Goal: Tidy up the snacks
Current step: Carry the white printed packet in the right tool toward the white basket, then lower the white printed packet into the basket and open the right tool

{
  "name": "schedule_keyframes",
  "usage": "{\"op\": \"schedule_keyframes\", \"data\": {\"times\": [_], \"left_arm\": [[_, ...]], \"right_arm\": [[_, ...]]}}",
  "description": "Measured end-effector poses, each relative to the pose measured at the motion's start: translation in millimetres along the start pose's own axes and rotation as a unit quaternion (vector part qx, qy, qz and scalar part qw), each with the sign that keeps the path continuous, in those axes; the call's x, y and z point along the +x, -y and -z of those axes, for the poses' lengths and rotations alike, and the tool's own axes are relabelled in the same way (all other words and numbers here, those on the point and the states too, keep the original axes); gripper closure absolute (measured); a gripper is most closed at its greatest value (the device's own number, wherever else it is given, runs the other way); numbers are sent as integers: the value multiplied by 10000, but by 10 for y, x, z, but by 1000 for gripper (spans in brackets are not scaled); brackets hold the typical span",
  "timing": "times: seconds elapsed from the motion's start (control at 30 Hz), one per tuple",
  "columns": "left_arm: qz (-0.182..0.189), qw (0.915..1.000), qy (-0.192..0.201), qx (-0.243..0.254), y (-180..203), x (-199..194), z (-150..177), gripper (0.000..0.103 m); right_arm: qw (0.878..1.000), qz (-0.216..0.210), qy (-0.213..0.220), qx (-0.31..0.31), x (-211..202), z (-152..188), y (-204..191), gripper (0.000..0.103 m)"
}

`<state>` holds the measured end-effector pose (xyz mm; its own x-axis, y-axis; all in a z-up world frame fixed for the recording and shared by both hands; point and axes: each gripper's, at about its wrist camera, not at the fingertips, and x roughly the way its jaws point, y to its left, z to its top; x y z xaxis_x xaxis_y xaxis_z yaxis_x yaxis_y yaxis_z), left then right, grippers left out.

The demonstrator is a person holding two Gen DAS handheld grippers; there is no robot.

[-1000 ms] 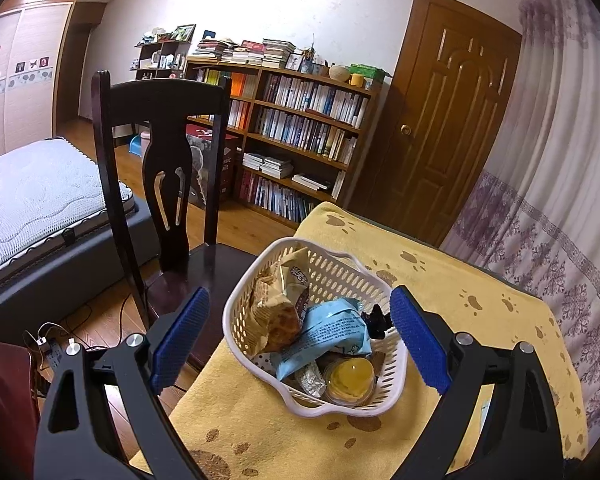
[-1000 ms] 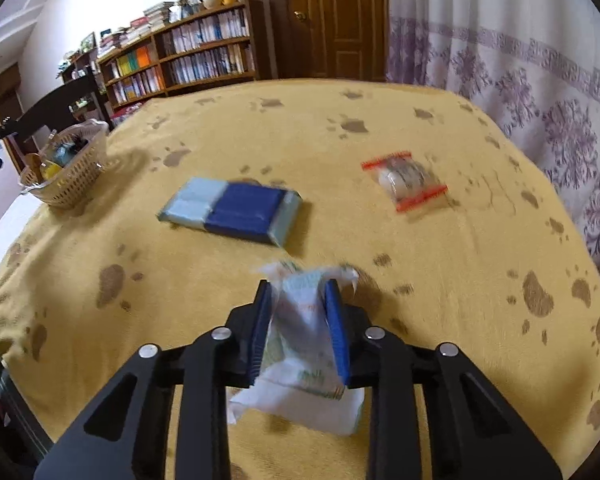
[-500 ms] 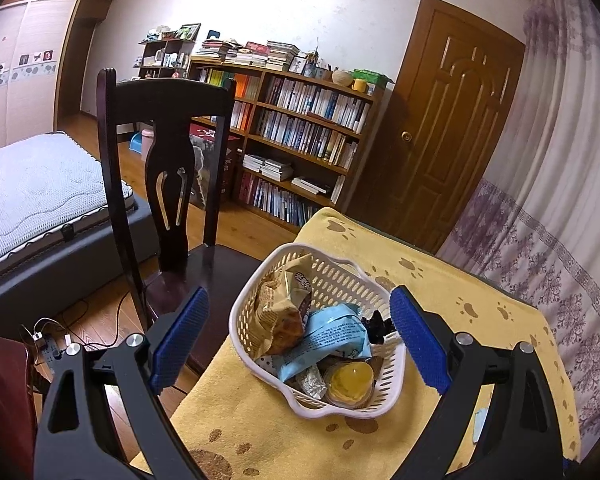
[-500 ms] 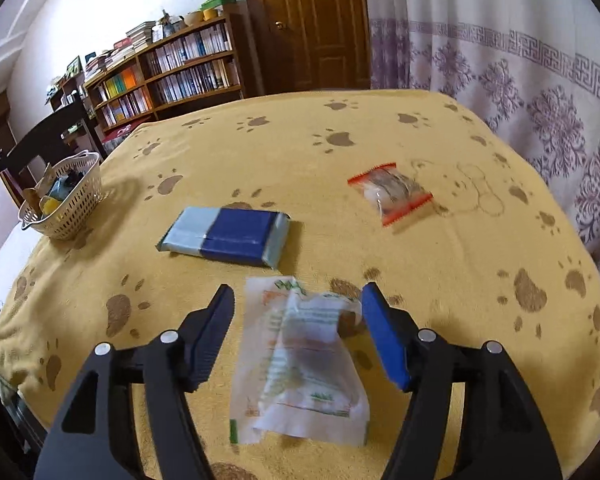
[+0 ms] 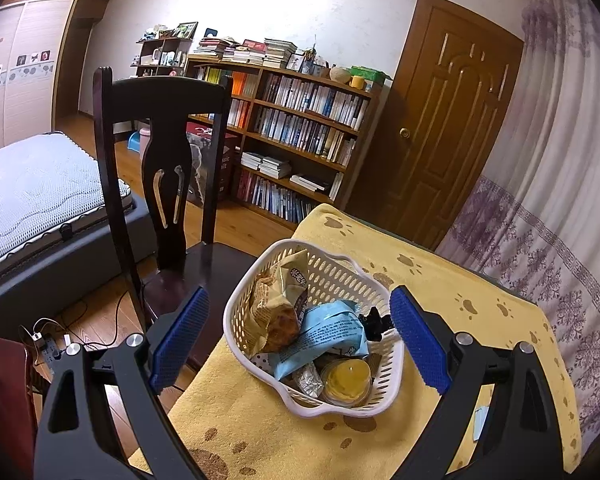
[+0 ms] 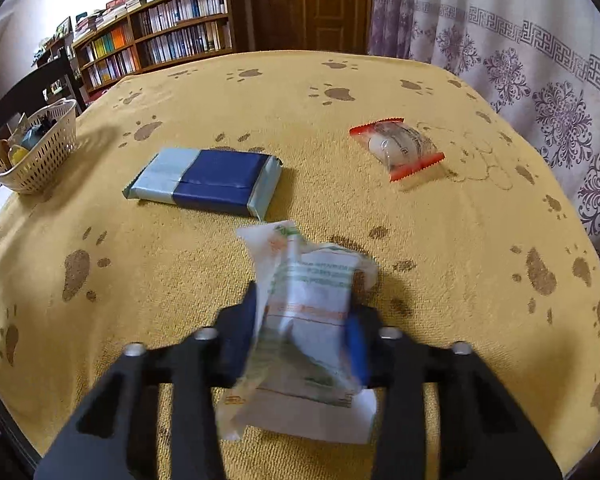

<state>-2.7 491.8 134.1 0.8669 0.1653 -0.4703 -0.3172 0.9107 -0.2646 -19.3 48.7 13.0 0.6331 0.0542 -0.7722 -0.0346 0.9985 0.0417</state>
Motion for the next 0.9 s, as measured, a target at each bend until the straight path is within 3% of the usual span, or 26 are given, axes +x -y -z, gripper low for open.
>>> {"op": "schedule_keyframes", "data": {"times": [0.23, 0.43, 0.73, 0.9], "left_arm": [[9, 10000, 24, -3, -10, -6, -4, 10], [-27, 9999, 81, -130, -108, -45, -52, 10], [-158, 9991, 233, -303, -273, -121, -143, 10], [-121, 9986, 309, -405, -350, -182, -175, 10]], "right_arm": [[9992, -334, 190, -92, -142, -87, -87, 73], [9958, -679, 505, -359, -343, -352, -359, 73], [9845, -1328, 676, -921, -423, -922, -1094, 73], [9775, -1777, 553, -989, -337, -1304, -1558, 73]]}}
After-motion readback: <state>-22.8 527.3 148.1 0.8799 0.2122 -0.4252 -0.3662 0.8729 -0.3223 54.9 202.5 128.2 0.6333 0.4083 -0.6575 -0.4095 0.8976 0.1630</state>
